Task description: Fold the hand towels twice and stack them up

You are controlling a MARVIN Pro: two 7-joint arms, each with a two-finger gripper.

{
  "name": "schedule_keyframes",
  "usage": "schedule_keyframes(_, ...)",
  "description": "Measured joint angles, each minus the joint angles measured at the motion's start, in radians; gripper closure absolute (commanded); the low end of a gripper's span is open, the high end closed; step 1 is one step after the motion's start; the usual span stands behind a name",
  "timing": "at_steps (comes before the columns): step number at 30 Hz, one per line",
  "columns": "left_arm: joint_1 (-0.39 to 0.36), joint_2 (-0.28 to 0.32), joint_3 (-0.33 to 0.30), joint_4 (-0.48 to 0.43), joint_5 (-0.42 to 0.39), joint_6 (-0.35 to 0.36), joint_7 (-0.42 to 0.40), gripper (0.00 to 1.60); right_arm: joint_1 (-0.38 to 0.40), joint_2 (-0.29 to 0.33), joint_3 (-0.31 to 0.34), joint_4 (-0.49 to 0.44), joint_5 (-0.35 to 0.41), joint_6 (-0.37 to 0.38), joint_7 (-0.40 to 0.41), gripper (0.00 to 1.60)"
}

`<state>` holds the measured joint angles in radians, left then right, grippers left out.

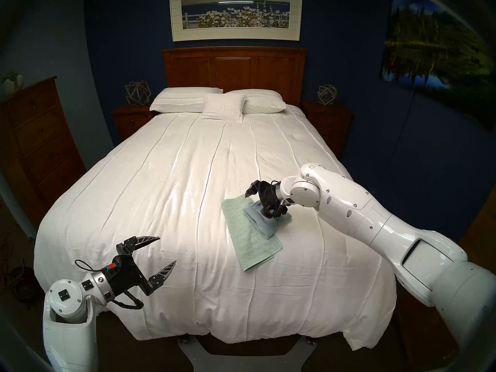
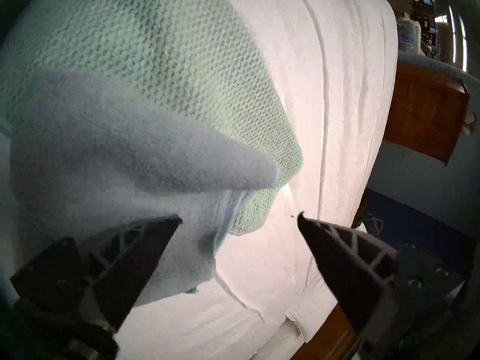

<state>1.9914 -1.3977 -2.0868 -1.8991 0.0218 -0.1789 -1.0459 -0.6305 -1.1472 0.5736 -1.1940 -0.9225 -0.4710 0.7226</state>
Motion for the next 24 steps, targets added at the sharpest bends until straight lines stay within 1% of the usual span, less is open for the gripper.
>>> schedule_keyframes(2,0.0,0.0,0.0,0.0,0.0,0.0,0.0,0.0,0.014,-0.012,0.002,0.03,0.01,-0.04,-0.004,0.0)
schedule_keyframes(5,0.0,0.0,0.0,-0.001,0.0,0.0,0.0,0.0,0.022,-0.01,0.015,0.026,0.025,-0.076,-0.011,0.0)
schedule_keyframes(8,0.0,0.0,0.0,-0.001,0.0,0.0,0.0,0.0,0.027,0.018,0.051,-0.031,0.051,-0.11,-0.018,0.0)
schedule_keyframes(11,0.0,0.0,0.0,-0.001,0.0,0.0,0.0,0.0,0.028,0.047,0.086,-0.061,0.062,-0.131,-0.014,0.0)
schedule_keyframes(15,0.0,0.0,0.0,0.0,0.0,0.0,0.0,0.0,0.012,0.097,0.14,-0.084,0.076,-0.168,0.038,0.0)
schedule_keyframes(17,0.0,0.0,0.0,0.0,0.0,0.0,0.0,0.0,-0.01,0.126,0.15,-0.093,0.085,-0.188,0.073,0.0)
schedule_keyframes(21,0.0,0.0,0.0,0.001,0.0,0.0,0.0,0.0,-0.052,0.163,0.161,-0.101,0.099,-0.212,0.119,0.0)
schedule_keyframes(24,0.0,0.0,0.0,0.001,0.0,0.0,0.0,0.0,-0.108,0.21,0.18,-0.124,0.122,-0.236,0.166,0.0)
